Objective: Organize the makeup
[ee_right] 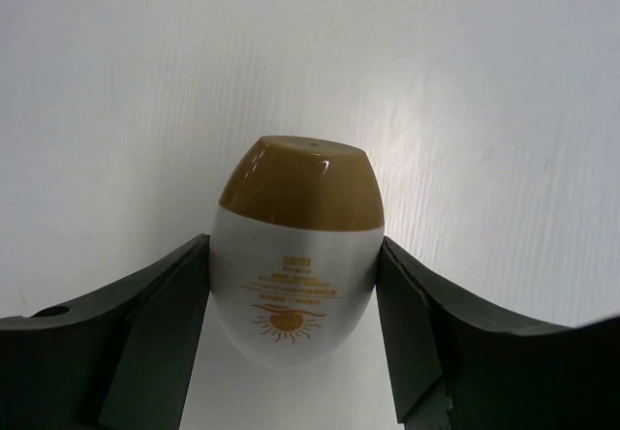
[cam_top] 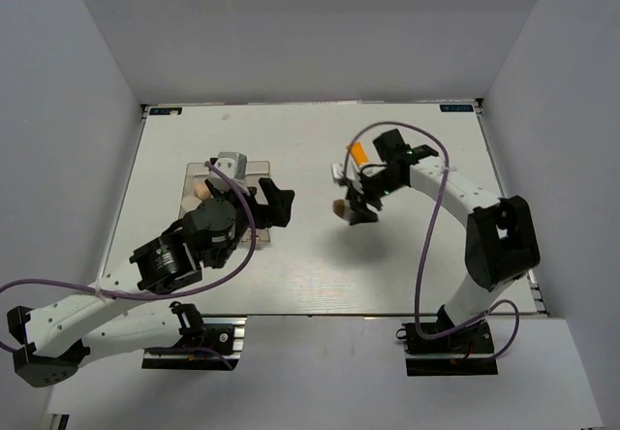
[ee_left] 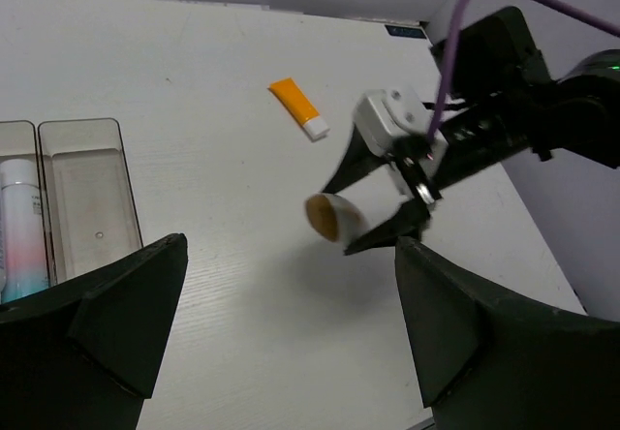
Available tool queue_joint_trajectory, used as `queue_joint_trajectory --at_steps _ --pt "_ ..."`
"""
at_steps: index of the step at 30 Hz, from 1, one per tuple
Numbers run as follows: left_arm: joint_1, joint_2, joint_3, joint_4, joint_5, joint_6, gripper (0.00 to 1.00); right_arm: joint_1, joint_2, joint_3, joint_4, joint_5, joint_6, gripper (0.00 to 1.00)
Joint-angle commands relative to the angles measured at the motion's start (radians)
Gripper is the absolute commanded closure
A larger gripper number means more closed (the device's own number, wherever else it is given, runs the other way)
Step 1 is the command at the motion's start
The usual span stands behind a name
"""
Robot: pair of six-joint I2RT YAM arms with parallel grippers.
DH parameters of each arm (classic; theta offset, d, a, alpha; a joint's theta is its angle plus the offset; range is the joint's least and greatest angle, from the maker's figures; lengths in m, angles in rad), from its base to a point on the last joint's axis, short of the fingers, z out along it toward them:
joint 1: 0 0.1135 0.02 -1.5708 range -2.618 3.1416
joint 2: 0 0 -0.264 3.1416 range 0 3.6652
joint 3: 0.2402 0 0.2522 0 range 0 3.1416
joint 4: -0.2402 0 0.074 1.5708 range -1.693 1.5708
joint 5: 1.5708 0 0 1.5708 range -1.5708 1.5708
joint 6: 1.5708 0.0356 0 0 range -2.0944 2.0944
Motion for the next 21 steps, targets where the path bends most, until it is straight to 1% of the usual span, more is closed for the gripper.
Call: queue_joint_trajectory --at_steps 1,2,3,4,5,6,7,9,10,12,13,16,17,19,20,21 --pt "0.002 -0.028 0.016 0.046 -0.002 0.028 0.03 0.074 0.085 0.116 0.303 -0.209 0.57 0.97" --pt "0.002 -0.037 0.014 0.047 -0.011 0.029 0.03 0.094 0.131 0.138 0.442 -0.232 0.66 0.97" --pt "0.002 -0.04 0.013 0.052 -0.014 0.031 0.03 0.117 0.156 0.167 0.531 -0.238 0.761 0.96" --pt "0.002 -0.043 0.007 0.067 -0.017 0.034 0.03 0.129 0.179 0.182 0.613 -0.24 0.966 0.97" --pt "-0.008 -0.054 0.004 0.077 -0.017 0.045 0.03 0.158 0.231 0.202 0.679 -0.237 1.044 0.97" --pt "-0.009 -0.059 0.002 0.084 -0.022 0.046 0.03 0.168 0.257 0.225 0.806 -0.234 1.113 0.97" --pt "-0.009 -0.062 0.0 0.093 -0.022 0.049 0.02 0.177 0.278 0.269 0.858 -0.225 1.244 0.97" --pt "-0.009 -0.065 0.004 0.101 -0.022 0.06 0.03 0.214 0.343 0.311 0.961 -0.22 1.345 0.96" --pt "-0.009 -0.065 0.008 0.101 -0.022 0.063 0.02 0.22 0.366 0.357 1.047 -0.22 1.441 0.95" --pt "-0.009 -0.059 0.014 0.092 -0.022 0.065 0.03 0.249 0.453 0.426 1.106 -0.244 1.515 0.94" --pt "-0.009 -0.056 0.016 0.093 -0.02 0.068 0.02 0.264 0.508 0.507 1.109 -0.245 1.555 0.94" --pt "-0.009 -0.049 0.023 0.083 -0.017 0.071 0.02 0.303 0.57 0.631 1.104 -0.228 1.565 0.92" --pt "-0.009 -0.045 0.028 0.078 -0.016 0.069 0.02 0.309 0.599 0.647 1.103 -0.215 1.556 0.91" --pt "-0.009 -0.052 0.028 0.072 -0.022 0.068 0.02 0.327 0.63 0.661 1.11 -0.182 1.557 0.83" --pt "-0.009 -0.056 0.027 0.069 -0.025 0.065 0.02 0.327 0.636 0.655 1.112 -0.171 1.558 0.82" --pt "-0.009 -0.059 0.028 0.064 -0.026 0.066 0.02 0.33 0.641 0.647 1.114 -0.156 1.557 0.78"
